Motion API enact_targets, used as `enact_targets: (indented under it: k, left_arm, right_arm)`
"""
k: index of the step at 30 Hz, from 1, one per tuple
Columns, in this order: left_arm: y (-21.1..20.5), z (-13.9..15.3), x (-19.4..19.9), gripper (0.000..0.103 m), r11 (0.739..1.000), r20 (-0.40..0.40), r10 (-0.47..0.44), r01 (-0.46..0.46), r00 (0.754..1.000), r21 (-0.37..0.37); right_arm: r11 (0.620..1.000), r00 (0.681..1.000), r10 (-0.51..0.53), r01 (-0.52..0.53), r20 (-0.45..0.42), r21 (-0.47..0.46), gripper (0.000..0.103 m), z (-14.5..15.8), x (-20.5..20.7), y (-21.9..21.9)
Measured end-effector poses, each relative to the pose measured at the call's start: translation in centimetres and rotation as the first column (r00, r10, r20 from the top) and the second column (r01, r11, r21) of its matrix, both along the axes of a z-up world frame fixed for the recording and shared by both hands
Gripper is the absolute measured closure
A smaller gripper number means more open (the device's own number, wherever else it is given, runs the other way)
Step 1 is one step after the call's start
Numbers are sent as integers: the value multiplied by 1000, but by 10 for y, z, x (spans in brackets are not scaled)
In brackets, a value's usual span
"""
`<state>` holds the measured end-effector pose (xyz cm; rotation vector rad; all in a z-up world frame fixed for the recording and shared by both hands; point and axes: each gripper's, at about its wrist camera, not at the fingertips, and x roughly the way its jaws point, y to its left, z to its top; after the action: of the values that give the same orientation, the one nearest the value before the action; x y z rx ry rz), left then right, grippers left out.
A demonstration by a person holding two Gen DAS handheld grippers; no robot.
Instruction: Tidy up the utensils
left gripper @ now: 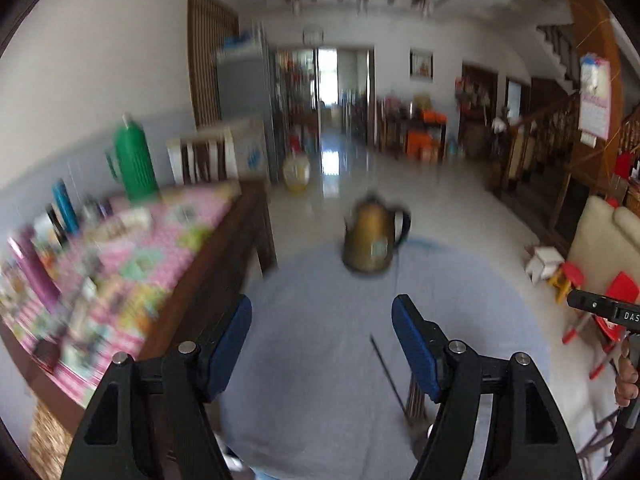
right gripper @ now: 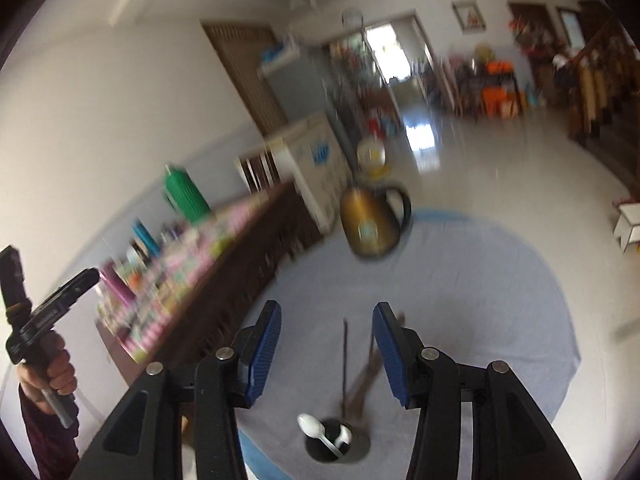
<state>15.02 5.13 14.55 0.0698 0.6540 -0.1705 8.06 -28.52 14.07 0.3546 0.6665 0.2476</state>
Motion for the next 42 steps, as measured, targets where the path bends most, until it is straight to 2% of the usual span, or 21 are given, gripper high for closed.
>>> enact_targets:
  k: [2, 3, 4, 5, 6, 10, 13, 17, 18, 20, 23, 24, 26, 29, 33, 36, 38, 39, 40, 41, 42]
  left_arm:
    - [-4, -60, 43, 30, 1000, -103, -1, 0, 995, -8]
    - [-8, -71, 59, 30, 1000, -133, 0, -1, 991, -9]
    - [-12, -100, 81, 30, 1000, -179, 2, -3, 984, -6]
    - [-14, -109, 90, 30, 1000, -202, -1, -1, 979, -7]
    - [-19, -131, 106, 30, 1000, -234, -9, 5, 972, -16]
    - [-27, -168, 137, 30, 999, -294, -47, 42, 955, -21]
    - [-40, -196, 151, 30, 997, -335, -81, 70, 939, -43]
    - [-57, -221, 171, 30, 995, -390, -96, 76, 916, -69]
    - [-59, -231, 178, 30, 995, -406, -95, 69, 909, -79]
    - [-56, -240, 180, 30, 995, -429, -85, 52, 899, -89]
    - [-52, -250, 182, 30, 995, -453, -80, 41, 888, -95]
    - [-54, -254, 184, 30, 995, -457, -80, 41, 886, -95]
    - [-58, -257, 186, 30, 994, -461, -83, 43, 883, -98]
    - [-68, -261, 189, 30, 992, -481, -91, 37, 872, -121]
    - [-87, -276, 197, 30, 991, -512, -91, 24, 854, -135]
    - [-101, -284, 201, 31, 988, -511, -88, 9, 855, -156]
    - [-111, -292, 201, 44, 988, -520, -83, 3, 850, -154]
    - [-113, -295, 201, 56, 987, -531, -85, -1, 843, -160]
    - [-116, -301, 200, 63, 986, -549, -87, -6, 831, -166]
    - [-119, -299, 198, 65, 989, -515, -71, -5, 854, -145]
    - [-122, -301, 197, 79, 991, -516, -73, 6, 854, -131]
  right_arm:
    - [999, 992, 39, -42, -117, -23, 52, -50, 49, 11]
    - [998, 984, 49, -55, -171, -27, 52, -77, 74, 14]
    - [998, 974, 56, -63, -218, -24, 52, -103, 98, 14]
    - [997, 965, 64, -72, -255, -21, 52, -123, 120, 17]
    - [996, 953, 73, -82, -295, -20, 52, -145, 141, 23]
    - [996, 913, 64, -83, -404, -31, 52, -212, 221, 37]
    - [996, 890, 61, -86, -451, -36, 52, -247, 258, 42]
    - [994, 873, 62, -99, -484, -51, 52, -279, 295, 53]
    - [993, 867, 66, -106, -494, -53, 54, -284, 300, 58]
    - [990, 854, 66, -122, -515, -76, 66, -294, 310, 67]
    - [983, 839, 60, -144, -541, -115, 75, -307, 316, 73]
    - [979, 855, 50, -145, -516, -145, 77, -306, 317, 75]
    - [969, 866, 44, -158, -498, -190, 94, -306, 316, 78]
    - [969, 879, 44, -153, -475, -195, 94, -304, 311, 74]
    - [992, 912, 43, -88, -407, -94, 95, -289, 288, 44]
    - [999, 952, 50, -53, -302, -1, 95, -266, 262, 19]
    - [999, 970, 44, -36, -238, 41, 95, -253, 246, 6]
    - [998, 977, 37, -25, -211, 59, 95, -247, 238, 0]
    - [997, 982, 30, -15, -185, 81, 95, -243, 230, -6]
    - [994, 987, 22, -5, -160, 108, 95, -238, 221, -13]
    - [992, 990, 14, 4, -138, 127, 95, -235, 213, -15]
